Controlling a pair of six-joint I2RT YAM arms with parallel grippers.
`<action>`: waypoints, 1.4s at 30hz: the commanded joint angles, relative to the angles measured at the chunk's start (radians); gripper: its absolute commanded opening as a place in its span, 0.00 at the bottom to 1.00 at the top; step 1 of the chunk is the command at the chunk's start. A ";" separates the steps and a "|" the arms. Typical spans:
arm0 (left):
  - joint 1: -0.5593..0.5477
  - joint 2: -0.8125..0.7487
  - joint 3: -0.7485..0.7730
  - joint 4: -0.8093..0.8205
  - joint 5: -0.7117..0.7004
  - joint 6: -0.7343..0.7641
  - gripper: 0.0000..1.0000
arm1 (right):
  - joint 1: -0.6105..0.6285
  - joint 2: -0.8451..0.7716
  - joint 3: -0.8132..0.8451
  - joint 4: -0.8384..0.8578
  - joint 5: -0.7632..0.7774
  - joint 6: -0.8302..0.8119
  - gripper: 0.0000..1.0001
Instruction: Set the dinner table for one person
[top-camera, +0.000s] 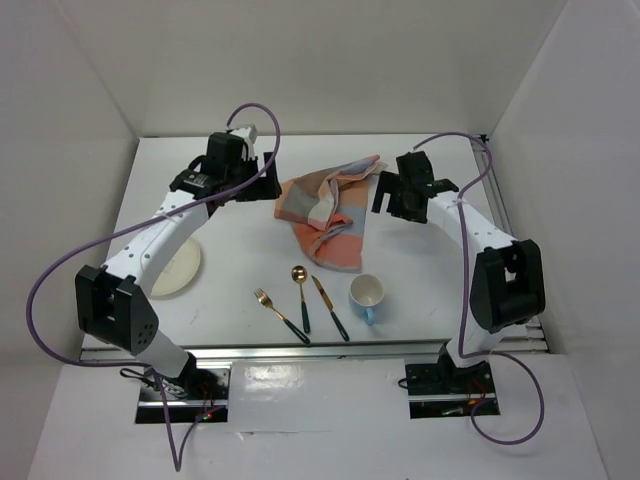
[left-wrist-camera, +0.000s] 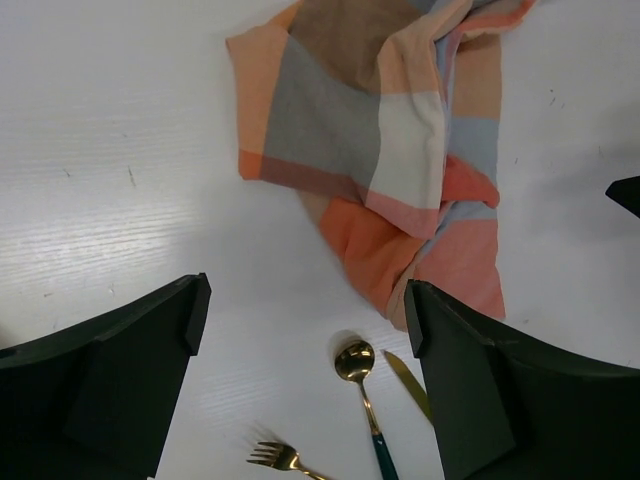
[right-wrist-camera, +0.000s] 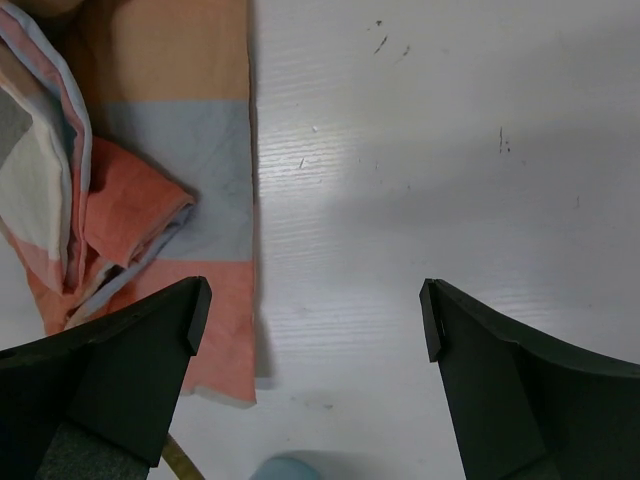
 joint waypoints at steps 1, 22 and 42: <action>0.000 -0.007 0.016 0.014 0.041 0.006 0.98 | 0.006 -0.020 0.011 0.002 -0.023 0.016 1.00; -0.264 0.399 0.229 -0.037 0.064 0.055 0.78 | 0.025 -0.278 -0.210 0.116 0.013 -0.007 1.00; -0.338 0.721 0.547 -0.226 -0.238 0.047 0.68 | 0.006 -0.358 -0.205 0.076 0.082 0.007 1.00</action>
